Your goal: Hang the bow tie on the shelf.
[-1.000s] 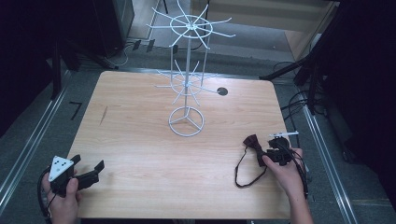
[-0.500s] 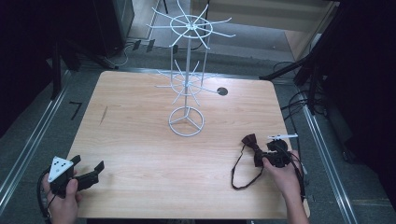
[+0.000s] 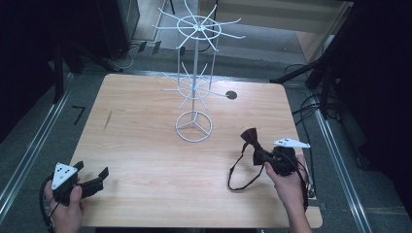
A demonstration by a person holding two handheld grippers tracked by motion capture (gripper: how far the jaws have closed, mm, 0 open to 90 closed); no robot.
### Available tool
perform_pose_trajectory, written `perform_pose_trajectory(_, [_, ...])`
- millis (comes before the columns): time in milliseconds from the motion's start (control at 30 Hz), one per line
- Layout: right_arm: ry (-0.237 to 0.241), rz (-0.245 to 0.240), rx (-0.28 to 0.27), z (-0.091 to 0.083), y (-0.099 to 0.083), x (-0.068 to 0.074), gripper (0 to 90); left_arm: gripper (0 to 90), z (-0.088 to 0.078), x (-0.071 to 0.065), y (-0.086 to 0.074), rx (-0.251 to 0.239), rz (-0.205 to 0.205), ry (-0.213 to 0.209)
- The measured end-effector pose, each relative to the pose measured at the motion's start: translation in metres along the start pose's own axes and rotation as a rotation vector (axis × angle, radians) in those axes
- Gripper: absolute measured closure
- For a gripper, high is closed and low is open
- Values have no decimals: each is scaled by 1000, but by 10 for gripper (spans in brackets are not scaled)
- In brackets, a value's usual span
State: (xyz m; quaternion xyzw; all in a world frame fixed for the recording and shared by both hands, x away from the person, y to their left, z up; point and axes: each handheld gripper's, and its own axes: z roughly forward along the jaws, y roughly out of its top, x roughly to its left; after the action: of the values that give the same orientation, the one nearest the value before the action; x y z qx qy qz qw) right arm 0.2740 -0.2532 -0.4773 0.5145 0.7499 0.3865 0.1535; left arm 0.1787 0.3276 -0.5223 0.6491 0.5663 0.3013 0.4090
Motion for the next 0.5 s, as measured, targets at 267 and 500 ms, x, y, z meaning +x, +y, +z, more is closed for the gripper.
perform_pose_trajectory(267, [47, -28, -94, -8, 14, 25, 847, 99, 0, 0, 0, 2, 7, 4])
perform_pose_trajectory(500, [81, -38, -145, -12, 20, 38, 846, 99, -1, -1, 0, -7, 12, 1])
